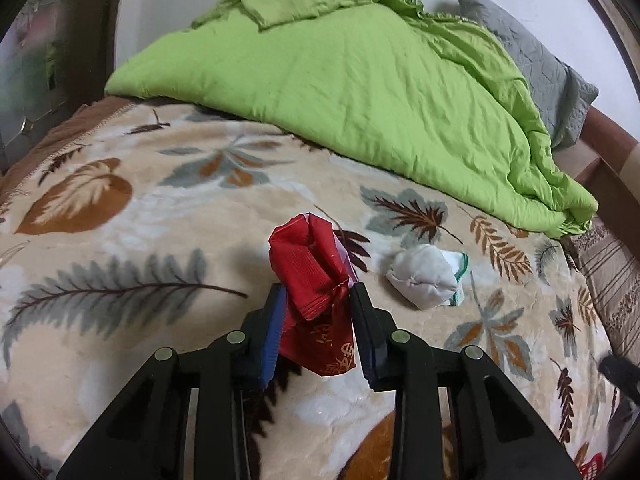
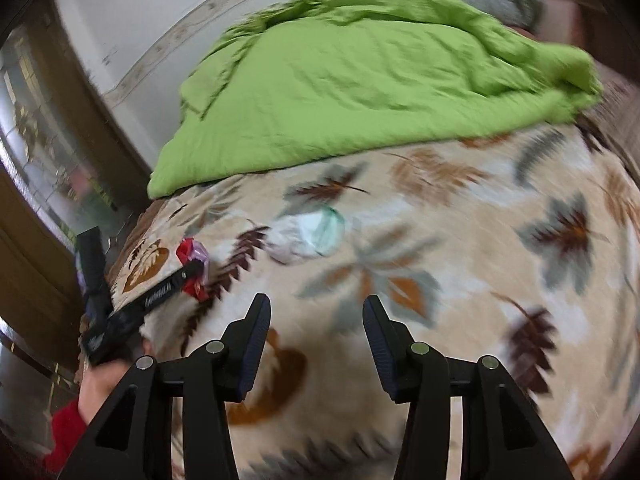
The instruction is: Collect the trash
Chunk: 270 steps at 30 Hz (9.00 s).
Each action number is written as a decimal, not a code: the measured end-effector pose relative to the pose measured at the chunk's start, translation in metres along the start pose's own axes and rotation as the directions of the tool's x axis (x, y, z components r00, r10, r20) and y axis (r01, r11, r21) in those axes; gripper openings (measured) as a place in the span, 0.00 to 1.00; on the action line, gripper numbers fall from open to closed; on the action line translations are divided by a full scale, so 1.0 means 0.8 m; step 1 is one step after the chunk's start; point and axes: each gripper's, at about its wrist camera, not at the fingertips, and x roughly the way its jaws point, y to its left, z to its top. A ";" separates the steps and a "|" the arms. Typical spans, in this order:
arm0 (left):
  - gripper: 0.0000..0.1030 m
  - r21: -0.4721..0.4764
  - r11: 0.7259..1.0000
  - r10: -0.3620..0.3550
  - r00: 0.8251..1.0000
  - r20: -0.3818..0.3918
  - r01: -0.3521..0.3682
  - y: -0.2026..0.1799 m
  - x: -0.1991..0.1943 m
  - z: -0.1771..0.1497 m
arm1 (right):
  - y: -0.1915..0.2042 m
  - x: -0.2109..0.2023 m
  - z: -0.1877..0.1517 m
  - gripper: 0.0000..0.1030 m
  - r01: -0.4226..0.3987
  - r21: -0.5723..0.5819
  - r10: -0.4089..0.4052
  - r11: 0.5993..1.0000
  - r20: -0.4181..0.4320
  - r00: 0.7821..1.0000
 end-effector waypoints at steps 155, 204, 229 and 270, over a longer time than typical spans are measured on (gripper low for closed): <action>0.32 0.364 0.928 0.029 0.991 0.132 -0.076 -0.092 -0.155 -0.150 | 0.031 -0.090 -0.125 0.21 0.078 -0.012 -0.074 0.997 0.200 0.977; 0.32 0.456 0.888 -0.128 0.986 0.107 0.066 -0.156 -0.198 -0.167 | 0.016 -0.176 -0.142 0.21 0.080 0.021 -0.082 0.997 0.273 0.959; 0.32 0.666 0.589 -0.471 0.865 -0.176 0.457 -0.359 -0.267 -0.256 | -0.175 -0.368 -0.254 0.21 0.261 0.360 -0.358 0.896 0.233 0.904; 0.87 0.669 0.491 -0.482 0.814 -0.325 0.558 -0.398 -0.284 -0.298 | -0.171 -0.415 -0.303 0.94 0.509 0.403 -0.586 0.761 0.091 0.805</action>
